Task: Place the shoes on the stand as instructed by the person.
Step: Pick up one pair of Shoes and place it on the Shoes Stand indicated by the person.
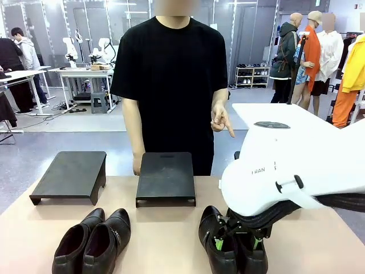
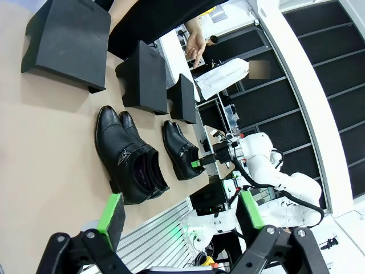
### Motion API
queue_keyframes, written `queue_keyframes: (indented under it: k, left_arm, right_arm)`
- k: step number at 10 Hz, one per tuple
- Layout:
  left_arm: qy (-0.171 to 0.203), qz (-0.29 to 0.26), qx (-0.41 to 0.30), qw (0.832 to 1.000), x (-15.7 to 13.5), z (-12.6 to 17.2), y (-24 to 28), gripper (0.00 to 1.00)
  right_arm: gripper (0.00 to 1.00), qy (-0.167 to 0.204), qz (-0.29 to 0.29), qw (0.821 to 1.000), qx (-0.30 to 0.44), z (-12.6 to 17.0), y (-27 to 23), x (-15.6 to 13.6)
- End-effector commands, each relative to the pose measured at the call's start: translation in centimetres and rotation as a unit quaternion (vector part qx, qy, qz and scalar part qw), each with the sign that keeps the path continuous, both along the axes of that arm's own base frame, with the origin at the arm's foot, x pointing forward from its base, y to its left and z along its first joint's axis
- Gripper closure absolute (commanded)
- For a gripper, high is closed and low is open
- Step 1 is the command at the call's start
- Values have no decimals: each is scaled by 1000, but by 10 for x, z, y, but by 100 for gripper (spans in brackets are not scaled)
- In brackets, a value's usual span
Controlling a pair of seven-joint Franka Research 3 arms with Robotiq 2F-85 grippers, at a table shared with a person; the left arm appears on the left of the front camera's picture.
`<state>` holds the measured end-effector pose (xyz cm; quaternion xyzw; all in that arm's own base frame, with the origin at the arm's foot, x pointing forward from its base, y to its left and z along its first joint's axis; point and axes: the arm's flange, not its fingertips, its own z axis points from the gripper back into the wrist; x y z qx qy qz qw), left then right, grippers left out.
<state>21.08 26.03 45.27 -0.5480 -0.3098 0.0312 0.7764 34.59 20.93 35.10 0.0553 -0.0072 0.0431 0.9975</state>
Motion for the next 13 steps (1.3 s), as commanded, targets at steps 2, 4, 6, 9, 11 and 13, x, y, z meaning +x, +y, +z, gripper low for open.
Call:
queue_keyframes:
  k: [2, 4, 6, 9, 11, 13]
  left_arm:
    - [-8, -11, 5, 1000, -3, -1, 2, 0]
    - [-8, -11, 5, 1000, -3, -1, 2, 0]
    - [-8, -11, 5, 1000, -3, -1, 2, 0]
    - [-8, -11, 5, 1000, -3, -1, 2, 0]
    - [-8, -11, 5, 1000, -3, -1, 2, 0]
    - [-8, -11, 5, 1000, -3, -1, 2, 0]
  right_arm:
    - [60, -16, -19, 999, -31, -14, 12, 1]
    - [100, -21, -21, 999, -33, -13, 12, 1]
    - [100, -19, -27, 999, -37, -14, 11, 1]
    - [100, -20, -34, 999, -37, -14, 10, 2]
    - [100, -23, -32, 998, -40, -14, 11, 1]
    - [100, -41, -36, 998, -39, 9, 3, -3]
